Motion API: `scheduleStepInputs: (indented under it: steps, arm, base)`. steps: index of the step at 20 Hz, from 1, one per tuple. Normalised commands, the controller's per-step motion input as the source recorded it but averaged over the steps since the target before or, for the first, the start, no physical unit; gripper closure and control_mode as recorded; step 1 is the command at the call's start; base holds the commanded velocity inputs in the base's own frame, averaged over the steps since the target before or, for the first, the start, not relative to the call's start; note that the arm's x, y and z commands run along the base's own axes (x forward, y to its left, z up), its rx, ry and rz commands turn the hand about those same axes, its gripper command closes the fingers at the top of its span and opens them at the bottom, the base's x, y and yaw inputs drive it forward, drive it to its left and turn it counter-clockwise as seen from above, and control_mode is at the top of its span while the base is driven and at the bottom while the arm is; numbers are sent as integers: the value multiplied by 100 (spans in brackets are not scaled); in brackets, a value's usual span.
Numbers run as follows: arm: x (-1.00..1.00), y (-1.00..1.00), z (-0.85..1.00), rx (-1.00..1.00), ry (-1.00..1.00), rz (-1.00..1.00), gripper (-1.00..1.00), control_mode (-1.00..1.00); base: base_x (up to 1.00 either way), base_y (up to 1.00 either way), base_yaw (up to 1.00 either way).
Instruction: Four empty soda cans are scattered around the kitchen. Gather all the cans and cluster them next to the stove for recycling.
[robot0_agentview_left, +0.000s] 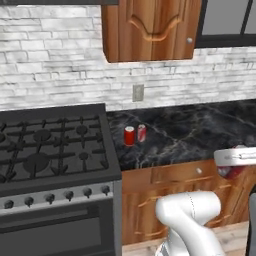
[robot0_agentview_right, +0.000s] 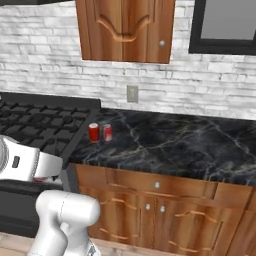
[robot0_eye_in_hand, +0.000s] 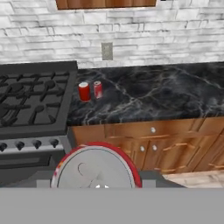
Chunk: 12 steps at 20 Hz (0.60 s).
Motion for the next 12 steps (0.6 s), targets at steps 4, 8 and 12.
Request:
scheduleStepInputs:
  steps: [4,8,12]
  arm:
    - [0,0,0,0,0,0,100,100]
    - [0,0,0,0,0,0,100,100]
    - [0,0,0,0,0,0,100,100]
  base:
    - [46,-1,0]
    - [46,-4,0]
    - [46,0,0]
